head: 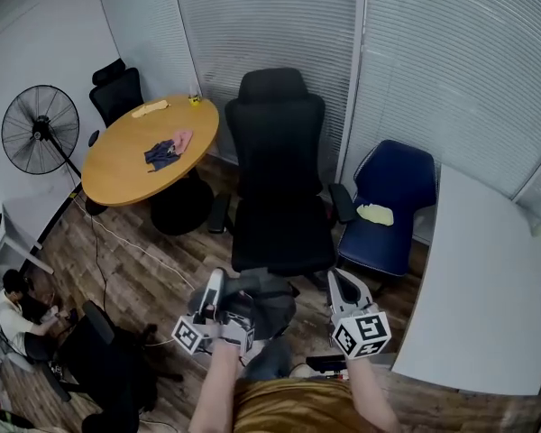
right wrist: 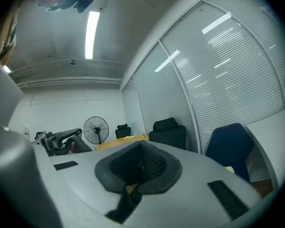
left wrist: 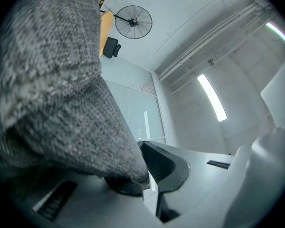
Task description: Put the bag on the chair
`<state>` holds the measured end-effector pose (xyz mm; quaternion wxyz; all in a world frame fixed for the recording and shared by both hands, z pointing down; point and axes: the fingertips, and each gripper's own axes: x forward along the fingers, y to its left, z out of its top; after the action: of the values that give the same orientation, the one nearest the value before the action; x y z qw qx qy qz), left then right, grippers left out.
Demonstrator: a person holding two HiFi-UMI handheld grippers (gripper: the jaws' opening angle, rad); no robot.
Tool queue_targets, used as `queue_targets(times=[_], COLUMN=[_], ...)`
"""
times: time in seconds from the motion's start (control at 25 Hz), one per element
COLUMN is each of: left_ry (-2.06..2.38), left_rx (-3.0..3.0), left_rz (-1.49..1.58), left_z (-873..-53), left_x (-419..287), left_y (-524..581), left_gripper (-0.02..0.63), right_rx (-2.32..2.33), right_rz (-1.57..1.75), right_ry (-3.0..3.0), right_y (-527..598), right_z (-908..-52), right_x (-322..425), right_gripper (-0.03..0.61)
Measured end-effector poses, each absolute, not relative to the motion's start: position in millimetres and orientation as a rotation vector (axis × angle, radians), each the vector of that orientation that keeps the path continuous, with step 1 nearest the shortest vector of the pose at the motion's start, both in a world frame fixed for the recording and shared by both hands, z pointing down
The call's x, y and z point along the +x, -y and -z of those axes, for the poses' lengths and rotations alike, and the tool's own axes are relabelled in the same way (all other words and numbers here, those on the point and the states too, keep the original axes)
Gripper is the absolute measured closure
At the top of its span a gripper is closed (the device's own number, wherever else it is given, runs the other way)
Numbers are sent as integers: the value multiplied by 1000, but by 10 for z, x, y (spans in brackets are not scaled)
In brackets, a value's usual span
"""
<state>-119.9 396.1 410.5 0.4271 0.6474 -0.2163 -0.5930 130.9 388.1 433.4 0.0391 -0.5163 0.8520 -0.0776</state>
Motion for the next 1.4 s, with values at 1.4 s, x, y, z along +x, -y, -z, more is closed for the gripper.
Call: queue_targets(times=[1.4], left_ry=[306], left_rx=[1562], left_rz=[1244], left_z=[-4351], left_x=[-690], left_y=[613], left_gripper=[592], right_rx=[-1890], right_rz=[388], right_ry=[-2472], right_y=[142], right_z=[-4739], right_x=[1443], right_gripper=[566])
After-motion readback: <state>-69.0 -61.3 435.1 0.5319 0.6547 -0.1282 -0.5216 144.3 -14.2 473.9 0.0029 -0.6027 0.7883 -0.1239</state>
